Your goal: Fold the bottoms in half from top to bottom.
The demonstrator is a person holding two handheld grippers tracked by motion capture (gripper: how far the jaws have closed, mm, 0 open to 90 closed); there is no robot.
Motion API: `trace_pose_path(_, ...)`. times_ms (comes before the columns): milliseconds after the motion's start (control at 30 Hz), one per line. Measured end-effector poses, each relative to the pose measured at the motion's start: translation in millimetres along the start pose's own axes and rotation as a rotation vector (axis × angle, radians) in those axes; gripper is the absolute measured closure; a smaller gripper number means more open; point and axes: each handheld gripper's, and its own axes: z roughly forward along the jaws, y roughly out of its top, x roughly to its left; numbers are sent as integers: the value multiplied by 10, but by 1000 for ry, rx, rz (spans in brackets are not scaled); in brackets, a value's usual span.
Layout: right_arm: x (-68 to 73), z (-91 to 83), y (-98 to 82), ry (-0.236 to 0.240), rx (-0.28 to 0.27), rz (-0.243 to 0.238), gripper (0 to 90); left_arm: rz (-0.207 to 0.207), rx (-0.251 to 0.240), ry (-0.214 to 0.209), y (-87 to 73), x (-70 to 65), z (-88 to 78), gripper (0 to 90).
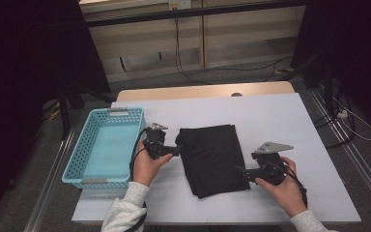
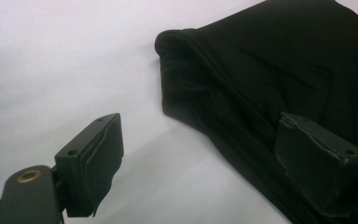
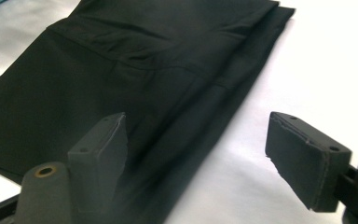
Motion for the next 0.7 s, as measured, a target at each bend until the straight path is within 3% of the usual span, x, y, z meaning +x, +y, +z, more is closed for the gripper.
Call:
trace_pose_path(233,155,149,19,34,47,-25,203,1,-2,4,-11,6,-7,154)
trace_pose_path(433,175,184,-6,-18,83,-53,208,5,-1,-2,-11,0,-3,154)
trace_pose_path(567,129,199,-62,-16,104,-6,198,6,2,1,-17,6,-2,153)
trace_pose_path(700,168,201,-91,-34,82,10,229,2,-3,5,-21,0,2,152)
